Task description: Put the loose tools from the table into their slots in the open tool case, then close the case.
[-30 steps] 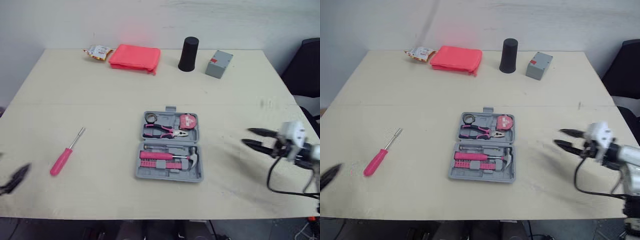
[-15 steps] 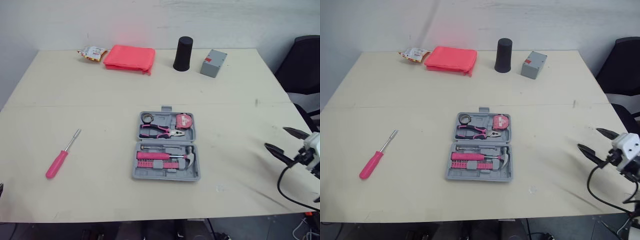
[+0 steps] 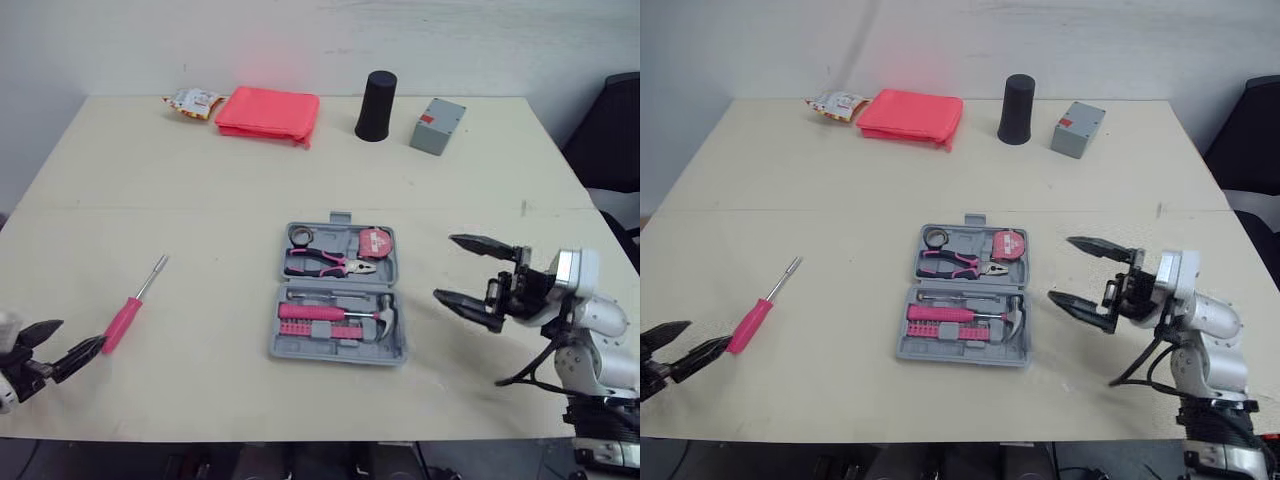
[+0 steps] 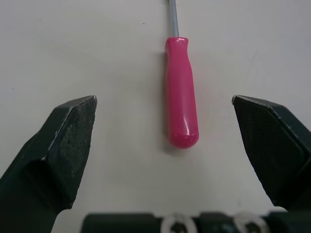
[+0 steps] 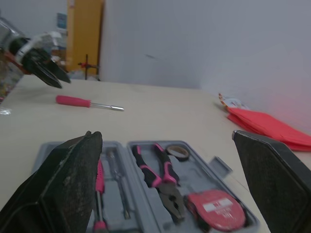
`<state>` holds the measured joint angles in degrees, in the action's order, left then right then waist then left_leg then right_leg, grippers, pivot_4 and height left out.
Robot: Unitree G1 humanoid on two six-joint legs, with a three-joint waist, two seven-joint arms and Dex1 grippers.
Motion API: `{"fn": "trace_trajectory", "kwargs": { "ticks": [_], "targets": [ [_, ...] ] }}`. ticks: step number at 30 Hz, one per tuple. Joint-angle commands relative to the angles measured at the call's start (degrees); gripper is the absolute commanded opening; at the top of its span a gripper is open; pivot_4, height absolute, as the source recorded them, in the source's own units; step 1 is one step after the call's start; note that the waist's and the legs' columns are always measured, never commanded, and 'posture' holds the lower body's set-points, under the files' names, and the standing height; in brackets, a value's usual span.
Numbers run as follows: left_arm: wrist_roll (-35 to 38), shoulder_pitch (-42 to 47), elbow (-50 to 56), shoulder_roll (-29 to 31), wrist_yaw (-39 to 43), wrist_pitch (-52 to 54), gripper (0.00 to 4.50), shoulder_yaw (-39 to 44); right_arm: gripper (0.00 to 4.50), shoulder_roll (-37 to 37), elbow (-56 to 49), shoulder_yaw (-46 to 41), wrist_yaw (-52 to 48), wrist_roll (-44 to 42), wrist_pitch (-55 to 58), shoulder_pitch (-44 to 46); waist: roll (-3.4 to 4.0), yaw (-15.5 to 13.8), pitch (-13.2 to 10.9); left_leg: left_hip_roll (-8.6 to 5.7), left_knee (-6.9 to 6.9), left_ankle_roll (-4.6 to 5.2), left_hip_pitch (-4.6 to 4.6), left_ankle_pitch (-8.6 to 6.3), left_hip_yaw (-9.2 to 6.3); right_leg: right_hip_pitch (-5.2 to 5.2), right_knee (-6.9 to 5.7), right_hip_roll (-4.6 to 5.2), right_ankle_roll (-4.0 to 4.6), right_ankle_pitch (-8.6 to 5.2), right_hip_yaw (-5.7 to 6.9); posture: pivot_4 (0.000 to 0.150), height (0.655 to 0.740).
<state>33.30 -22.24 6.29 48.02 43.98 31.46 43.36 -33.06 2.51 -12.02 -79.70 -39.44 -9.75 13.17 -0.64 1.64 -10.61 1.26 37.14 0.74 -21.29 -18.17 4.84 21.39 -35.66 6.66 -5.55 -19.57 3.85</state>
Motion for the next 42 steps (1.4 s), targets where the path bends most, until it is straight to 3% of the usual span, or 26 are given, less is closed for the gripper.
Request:
{"fn": "trace_trajectory", "kwargs": {
  "ticks": [1,5,8,11,18,23,31,36,42],
  "targets": [
    [-1.55,4.3,-3.07,1.97,-1.11,2.92,4.5,-3.39,4.47,0.05,-4.96,2.23,-3.23,0.06,-0.6,-1.24,0.0,0.0,0.0,0.0,0.01,0.01,0.0,0.01,0.02,0.0,0.0,0.01,0.0,0.0,0.0,0.15,0.74],
    [-4.06,10.63,-6.25,2.75,-0.8,2.05,4.5,-9.19,4.47,0.16,-3.85,3.65,-4.95,1.68,-1.7,-2.51,-0.05,-0.1,0.03,0.02,-0.01,-0.02,0.05,0.06,0.05,0.03,-0.09,0.0,0.0,0.0,0.02,0.15,0.74],
    [-5.47,10.62,-8.35,2.6,1.52,1.28,4.5,-11.89,4.47,-0.2,-2.84,3.29,-4.63,2.42,-2.38,-2.17,-0.05,0.18,0.03,0.01,0.0,0.0,0.04,0.06,0.13,0.07,-0.1,0.01,0.0,0.0,-0.01,0.15,0.74],
    [-7.54,10.47,-9.49,2.33,2.66,-1.29,3.68,-13.79,4.5,-0.52,-4.34,3.24,-2.56,2.78,-1.4,-1.77,-0.04,0.34,0.03,0.1,-0.02,-0.02,0.14,-0.01,0.38,0.12,-0.14,0.01,0.0,0.0,0.06,0.15,0.74],
    [-9.25,10.12,-9.49,0.94,1.54,-1.9,0.62,-14.25,4.5,-0.6,-8.47,3.62,1.46,3.41,0.75,-2.44,-0.04,-0.02,0.03,0.12,0.03,-0.02,0.15,-0.02,0.42,0.15,-0.19,0.02,0.0,0.0,0.04,0.15,0.74],
    [-11.04,13.3,-4.48,-1.03,0.49,-16.13,0.54,-11.37,4.5,-1.89,-9.74,3.18,4.33,5.51,1.26,-2.06,-0.07,-0.02,0.02,0.12,0.0,-0.04,0.12,-0.03,0.43,0.19,-0.15,0.02,0.0,0.0,0.05,0.15,0.74],
    [-8.9,22.65,8.47,4.56,5.2,-10.63,0.54,-19.21,4.5,-3.96,-5.61,2.25,4.26,6.26,0.3,0.49,-0.33,-0.11,0.0,0.11,0.07,-0.03,0.09,-0.02,0.41,0.12,-0.15,0.05,0.01,0.02,0.11,0.15,0.74],
    [-9.92,39.36,13.38,8.88,11.49,-7.01,0.54,-34.46,4.5,-4.7,-3.7,1.66,4.3,6.81,0.04,0.86,-0.32,-0.12,-0.05,0.17,0.16,-0.01,-0.01,0.03,0.46,0.15,-0.33,-0.1,0.0,0.03,0.26,0.15,0.74],
    [-9.63,48.59,19.48,7.57,15.89,0.78,0.54,-48.43,4.5,-5.44,-4.84,0.94,3.73,6.26,0.73,-1.62,-0.32,-0.11,-0.06,0.19,0.21,0.05,0.04,0.07,0.66,0.12,-0.34,-0.2,-0.04,0.04,0.2,0.15,0.74]
  ]
}}
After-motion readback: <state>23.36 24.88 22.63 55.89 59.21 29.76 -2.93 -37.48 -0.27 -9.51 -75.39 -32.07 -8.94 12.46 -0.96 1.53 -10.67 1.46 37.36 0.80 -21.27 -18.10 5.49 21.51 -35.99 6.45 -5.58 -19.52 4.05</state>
